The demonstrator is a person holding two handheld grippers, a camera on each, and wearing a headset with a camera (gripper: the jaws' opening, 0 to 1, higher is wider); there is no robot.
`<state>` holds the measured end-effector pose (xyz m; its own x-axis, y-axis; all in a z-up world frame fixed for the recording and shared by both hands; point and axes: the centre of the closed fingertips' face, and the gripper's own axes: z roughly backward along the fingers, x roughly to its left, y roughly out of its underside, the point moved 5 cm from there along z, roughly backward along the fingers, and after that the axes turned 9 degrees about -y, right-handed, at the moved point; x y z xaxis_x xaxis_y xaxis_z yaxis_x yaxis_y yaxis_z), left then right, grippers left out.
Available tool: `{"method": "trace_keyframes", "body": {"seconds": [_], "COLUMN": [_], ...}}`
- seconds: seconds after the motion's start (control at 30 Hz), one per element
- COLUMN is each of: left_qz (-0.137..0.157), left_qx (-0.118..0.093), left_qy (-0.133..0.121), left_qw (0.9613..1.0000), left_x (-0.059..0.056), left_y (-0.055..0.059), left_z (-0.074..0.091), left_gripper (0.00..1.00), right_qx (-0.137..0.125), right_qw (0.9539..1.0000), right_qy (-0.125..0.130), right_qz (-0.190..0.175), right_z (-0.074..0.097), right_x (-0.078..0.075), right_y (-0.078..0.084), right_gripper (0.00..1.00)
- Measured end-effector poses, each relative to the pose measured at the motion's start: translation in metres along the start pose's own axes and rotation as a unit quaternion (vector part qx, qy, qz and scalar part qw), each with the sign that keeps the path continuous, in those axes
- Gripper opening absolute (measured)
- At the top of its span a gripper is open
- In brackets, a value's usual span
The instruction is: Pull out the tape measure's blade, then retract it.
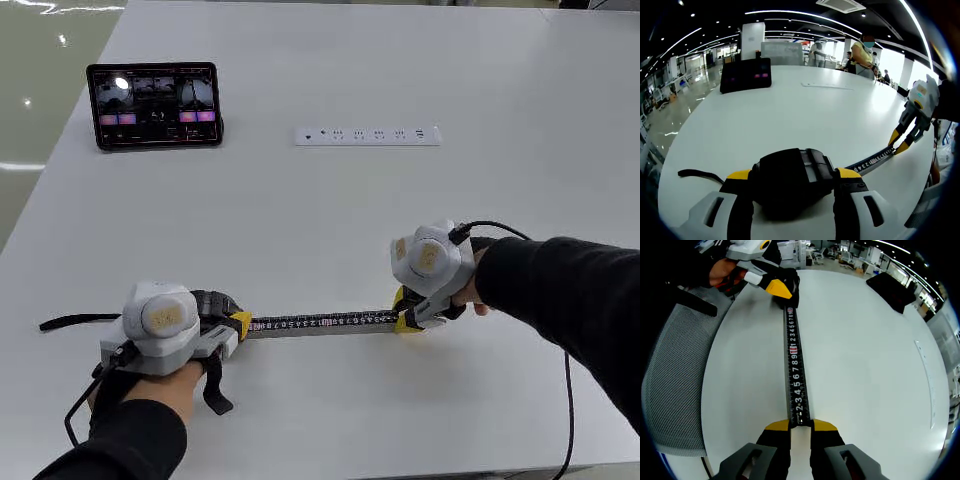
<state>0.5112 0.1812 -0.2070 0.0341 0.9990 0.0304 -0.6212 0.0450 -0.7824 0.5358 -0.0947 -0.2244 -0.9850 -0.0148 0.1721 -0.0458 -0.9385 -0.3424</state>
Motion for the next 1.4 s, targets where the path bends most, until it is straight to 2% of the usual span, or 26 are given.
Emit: {"method": "trace_keyframes", "body": {"seconds": [0.4, 0.7, 1.4], "left_qz": [0.000, 0.000, 0.001], "left_qx": [-0.001, -0.001, 0.000], "left_qy": [0.000, 0.001, 0.002], "left_qw": [1.0000, 1.0000, 1.0000], "left_x": [-0.0003, -0.0005, -0.0014], "left_y": [-0.0006, -0.0008, 0.0000], "left_z": [0.0006, 0.0005, -0.0006], "left_gripper": [0.60, 0.60, 0.60], "right_qx": [0.008, 0.012, 0.011], "right_qw": [1.0000, 0.9998, 0.9999], "right_qy": [0.003, 0.002, 0.004], "right_qz": [0.000, 0.017, 0.004], "right_z": [-0.0004, -0.0010, -0.0038], "right_x": [0.0005, 0.0008, 0.0004], "right_y": [-0.0037, -0.0054, -0.0093], "right_gripper": [0.10, 0.10, 0.10]}}
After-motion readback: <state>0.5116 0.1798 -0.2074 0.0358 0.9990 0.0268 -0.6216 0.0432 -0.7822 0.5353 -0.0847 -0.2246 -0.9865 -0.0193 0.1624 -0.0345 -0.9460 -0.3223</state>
